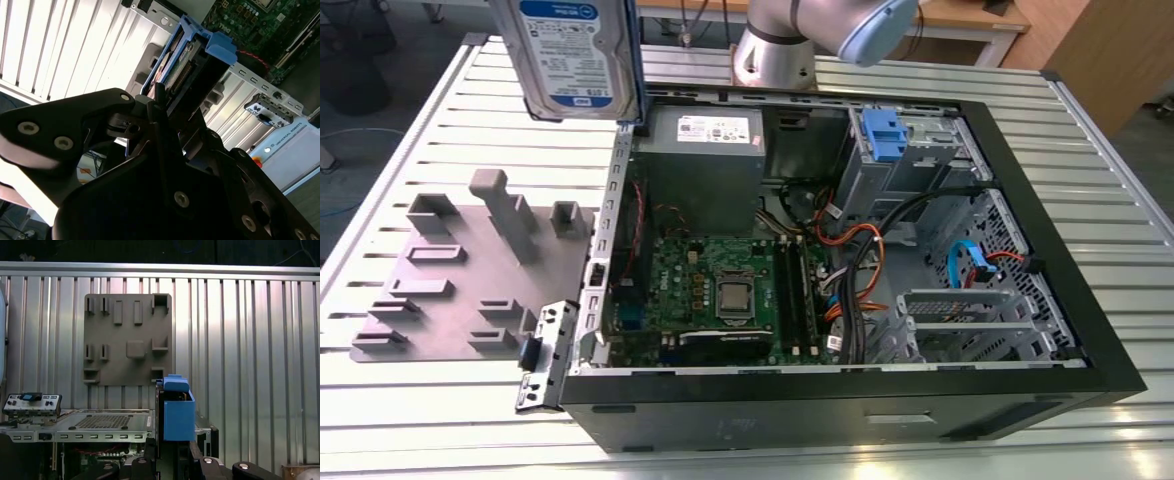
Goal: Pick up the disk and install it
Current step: 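Pick up the disk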
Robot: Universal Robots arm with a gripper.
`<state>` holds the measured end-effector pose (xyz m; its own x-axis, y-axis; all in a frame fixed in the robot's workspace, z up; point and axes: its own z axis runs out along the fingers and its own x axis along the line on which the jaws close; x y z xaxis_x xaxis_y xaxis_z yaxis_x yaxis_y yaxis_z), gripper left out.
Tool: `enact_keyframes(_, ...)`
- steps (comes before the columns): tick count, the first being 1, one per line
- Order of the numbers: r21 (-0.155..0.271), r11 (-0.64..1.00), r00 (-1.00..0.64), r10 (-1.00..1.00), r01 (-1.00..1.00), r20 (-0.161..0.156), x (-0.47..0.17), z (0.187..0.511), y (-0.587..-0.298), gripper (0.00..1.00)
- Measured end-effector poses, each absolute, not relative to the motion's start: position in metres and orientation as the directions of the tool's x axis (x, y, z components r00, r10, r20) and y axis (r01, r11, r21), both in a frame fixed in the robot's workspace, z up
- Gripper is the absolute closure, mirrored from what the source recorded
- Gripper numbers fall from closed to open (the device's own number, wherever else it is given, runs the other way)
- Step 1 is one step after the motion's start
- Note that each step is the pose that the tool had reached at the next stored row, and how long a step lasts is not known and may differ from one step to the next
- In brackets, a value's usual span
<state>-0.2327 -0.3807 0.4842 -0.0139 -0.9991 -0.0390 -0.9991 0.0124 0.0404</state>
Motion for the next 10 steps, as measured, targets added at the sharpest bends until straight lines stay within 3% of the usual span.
enact_keyframes(10,0.04,0.012,-0.014,-0.999,-0.999,-0.039,-0.206,0.484,-0.381,0.65)
